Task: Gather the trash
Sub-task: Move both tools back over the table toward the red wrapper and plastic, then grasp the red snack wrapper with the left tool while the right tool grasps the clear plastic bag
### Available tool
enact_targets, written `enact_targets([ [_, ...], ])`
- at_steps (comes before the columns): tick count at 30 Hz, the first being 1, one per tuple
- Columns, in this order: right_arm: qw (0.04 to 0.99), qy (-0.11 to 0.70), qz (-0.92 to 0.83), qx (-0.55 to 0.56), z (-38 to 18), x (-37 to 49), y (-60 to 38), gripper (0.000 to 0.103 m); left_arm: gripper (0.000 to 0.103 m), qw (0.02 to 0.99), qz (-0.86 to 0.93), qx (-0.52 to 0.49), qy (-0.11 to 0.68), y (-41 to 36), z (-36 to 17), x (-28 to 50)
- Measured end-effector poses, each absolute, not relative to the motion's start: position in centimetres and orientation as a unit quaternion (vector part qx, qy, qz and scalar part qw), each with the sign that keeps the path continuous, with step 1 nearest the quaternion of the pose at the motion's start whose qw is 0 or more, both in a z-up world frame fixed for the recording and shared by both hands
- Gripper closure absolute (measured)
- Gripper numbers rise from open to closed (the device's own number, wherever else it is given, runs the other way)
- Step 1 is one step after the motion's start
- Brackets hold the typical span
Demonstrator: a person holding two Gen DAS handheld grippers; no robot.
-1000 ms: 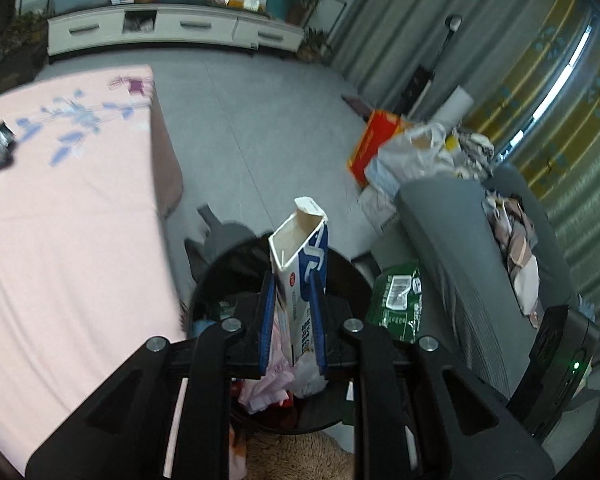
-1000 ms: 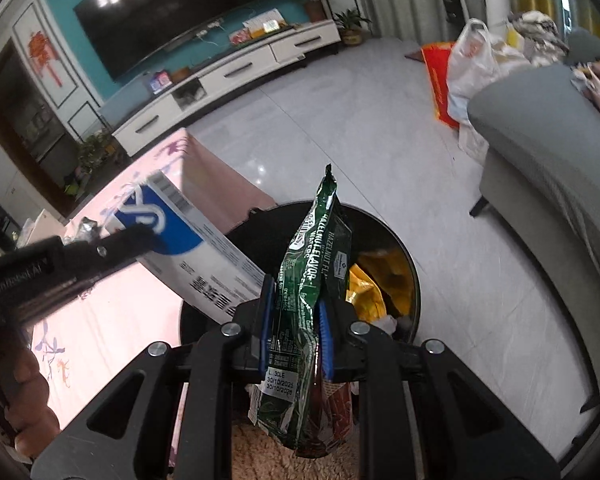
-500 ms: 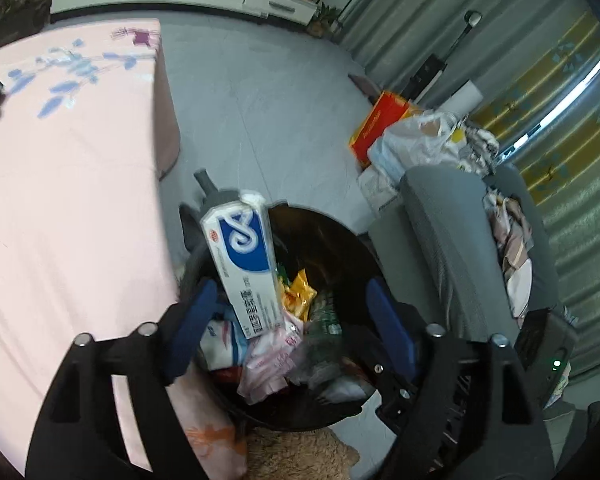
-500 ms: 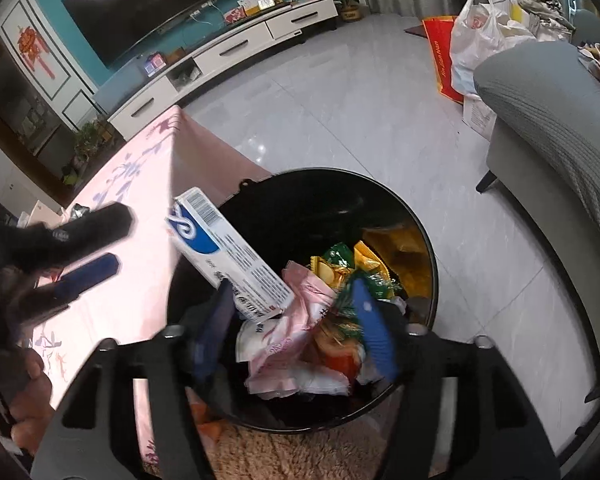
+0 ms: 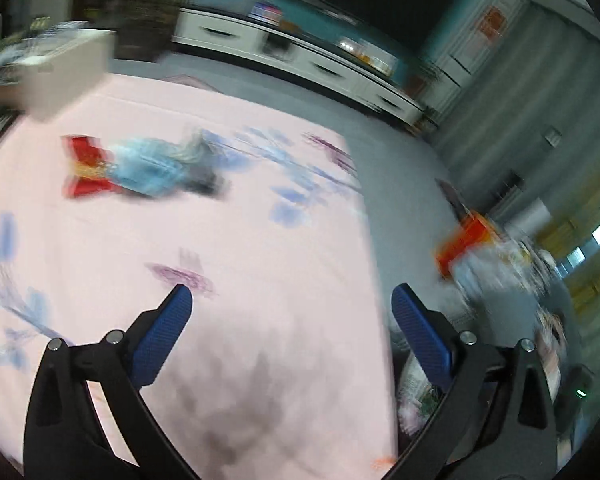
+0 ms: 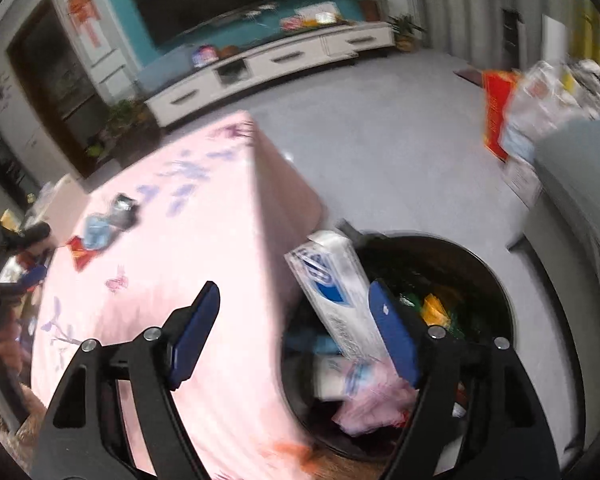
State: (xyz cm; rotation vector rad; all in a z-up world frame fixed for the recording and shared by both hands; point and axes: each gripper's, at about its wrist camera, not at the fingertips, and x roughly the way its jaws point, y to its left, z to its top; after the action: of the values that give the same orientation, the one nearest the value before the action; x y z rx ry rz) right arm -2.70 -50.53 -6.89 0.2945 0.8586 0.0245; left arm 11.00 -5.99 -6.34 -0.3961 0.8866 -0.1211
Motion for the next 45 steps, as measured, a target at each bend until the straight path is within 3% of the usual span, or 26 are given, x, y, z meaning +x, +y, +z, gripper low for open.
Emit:
enact_targets([
  [8, 0.9, 0.413, 0.121, 0.062, -5.4, 7.2, -37.3, 0.027, 0.004, 0.874, 0.062, -0.25, 0.412, 8.2, -8.3, 15.2],
  [14, 0.87, 0.455, 0.187, 0.04, -7.4, 16.0, -27.2, 0.027, 0.004, 0.87, 0.088, -0.261, 0.408, 12.6, -11.4, 19.8],
  [19, 0.873, 0.459, 0.16, 0.041, -8.8, 21.6, -23.7, 0.027, 0.024, 0.859, 0.076, -0.287, 0.418, 13.8, -14.0, 23.1],
  [24, 0.85, 0.495, 0.162, 0.081, -11.3, 26.4, -22.4, 0.035, 0.026, 0.849, 0.061, -0.288, 0.439, 13.4, -16.2, 25.2],
  [26, 0.839, 0.512, 0.162, 0.087, -12.3, 27.3, -21.6, 0.04, 0.035, 0.845, 0.077, -0.282, 0.447, 13.7, -17.2, 25.9],
  [29, 0.825, 0.534, 0.166, 0.084, -13.8, 27.7, -20.9, 0.058, 0.055, 0.838, 0.079, -0.294, 0.453, 14.1, -18.5, 26.0],
  [31, 0.835, 0.522, 0.161, 0.064, -13.7, 27.0, -20.7, 0.07, 0.073, 0.843, 0.088, -0.285, 0.447, 14.1, -18.7, 25.9],
  [34, 0.834, 0.521, 0.173, 0.047, -13.1, 25.5, -20.8, 0.077, 0.077, 0.843, 0.085, -0.28, 0.451, 14.1, -18.9, 25.5],
  [45, 0.842, 0.483, 0.225, 0.084, -8.0, 14.2, -26.8, 0.078, 0.078, 0.861, 0.071, -0.275, 0.422, 11.0, -12.9, 16.5],
])
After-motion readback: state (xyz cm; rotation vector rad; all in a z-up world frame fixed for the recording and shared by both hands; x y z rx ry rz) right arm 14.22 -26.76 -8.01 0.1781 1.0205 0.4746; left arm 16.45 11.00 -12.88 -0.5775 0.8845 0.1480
